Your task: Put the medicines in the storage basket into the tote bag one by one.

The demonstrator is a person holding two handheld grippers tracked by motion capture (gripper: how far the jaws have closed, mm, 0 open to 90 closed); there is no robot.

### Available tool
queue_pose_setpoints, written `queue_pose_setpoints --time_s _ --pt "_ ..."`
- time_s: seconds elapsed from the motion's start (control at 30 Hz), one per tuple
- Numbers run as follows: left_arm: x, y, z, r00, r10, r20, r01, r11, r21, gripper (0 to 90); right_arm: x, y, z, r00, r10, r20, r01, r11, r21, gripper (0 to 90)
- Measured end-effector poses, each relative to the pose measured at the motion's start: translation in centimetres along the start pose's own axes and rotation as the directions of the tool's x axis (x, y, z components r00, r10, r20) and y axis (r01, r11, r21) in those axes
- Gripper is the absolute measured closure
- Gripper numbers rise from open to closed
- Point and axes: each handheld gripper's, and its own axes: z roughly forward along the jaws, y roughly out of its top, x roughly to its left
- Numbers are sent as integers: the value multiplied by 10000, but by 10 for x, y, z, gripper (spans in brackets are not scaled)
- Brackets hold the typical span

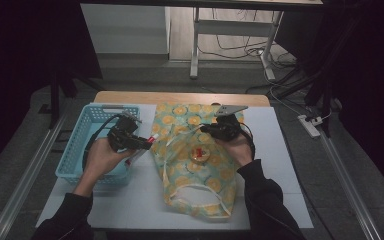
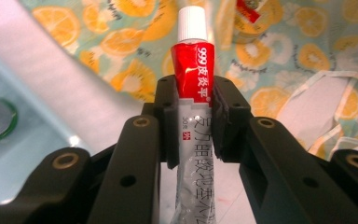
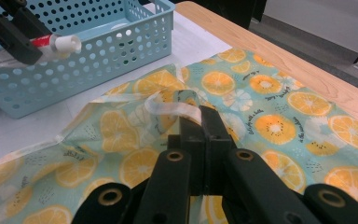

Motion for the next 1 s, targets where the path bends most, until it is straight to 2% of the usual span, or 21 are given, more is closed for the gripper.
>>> queue_pose_setpoints --time_s 0.43,1.0 --pt "-25 21 13 9974 610 382 -607 9981 -81 743 0 0 0 10000 21 5 -21 10000 -24 893" --pt "-60 54 52 9853 1509 805 -1523 9883 119 743 -1 1 -3 10000 44 23 -44 9999 -135 893"
